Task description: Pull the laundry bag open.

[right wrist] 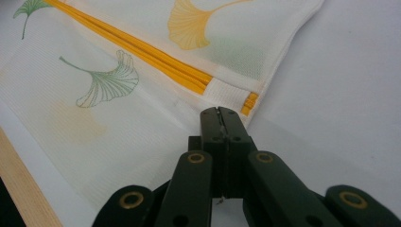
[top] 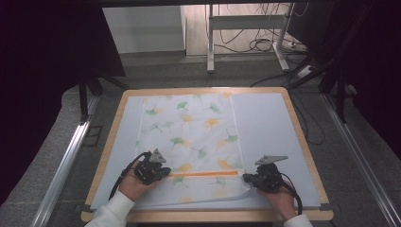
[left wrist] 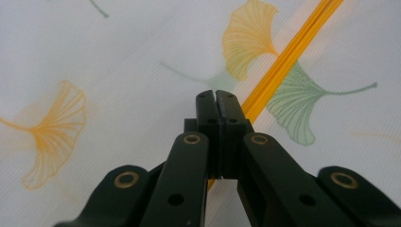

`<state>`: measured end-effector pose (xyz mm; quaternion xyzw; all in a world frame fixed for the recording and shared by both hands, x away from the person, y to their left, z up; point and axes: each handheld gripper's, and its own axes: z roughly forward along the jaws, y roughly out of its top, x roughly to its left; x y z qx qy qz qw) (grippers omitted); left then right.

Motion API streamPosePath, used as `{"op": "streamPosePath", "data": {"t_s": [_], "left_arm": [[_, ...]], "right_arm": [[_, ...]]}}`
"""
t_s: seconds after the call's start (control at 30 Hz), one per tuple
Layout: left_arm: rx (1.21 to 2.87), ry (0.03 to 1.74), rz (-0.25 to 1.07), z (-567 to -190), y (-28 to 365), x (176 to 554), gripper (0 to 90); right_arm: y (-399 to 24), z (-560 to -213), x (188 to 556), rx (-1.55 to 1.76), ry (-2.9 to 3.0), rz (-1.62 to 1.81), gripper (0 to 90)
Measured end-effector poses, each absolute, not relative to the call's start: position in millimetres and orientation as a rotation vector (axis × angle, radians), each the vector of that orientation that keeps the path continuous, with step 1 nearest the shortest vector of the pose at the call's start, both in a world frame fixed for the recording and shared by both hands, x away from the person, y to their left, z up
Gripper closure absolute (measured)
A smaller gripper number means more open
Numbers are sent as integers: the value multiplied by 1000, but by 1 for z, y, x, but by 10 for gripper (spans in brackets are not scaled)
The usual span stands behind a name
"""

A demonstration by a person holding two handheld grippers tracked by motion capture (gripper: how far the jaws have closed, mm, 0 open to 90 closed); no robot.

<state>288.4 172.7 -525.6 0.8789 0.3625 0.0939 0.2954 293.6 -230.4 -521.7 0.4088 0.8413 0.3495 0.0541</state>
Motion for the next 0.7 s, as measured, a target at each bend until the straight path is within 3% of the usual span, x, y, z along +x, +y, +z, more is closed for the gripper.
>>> {"op": "streamPosePath", "data": {"t_s": [0.7], "left_arm": [[2337,1005,283,-526,191,284,900]], "right_arm": [[-230,-522,293,1243,2555,1059,894]]}}
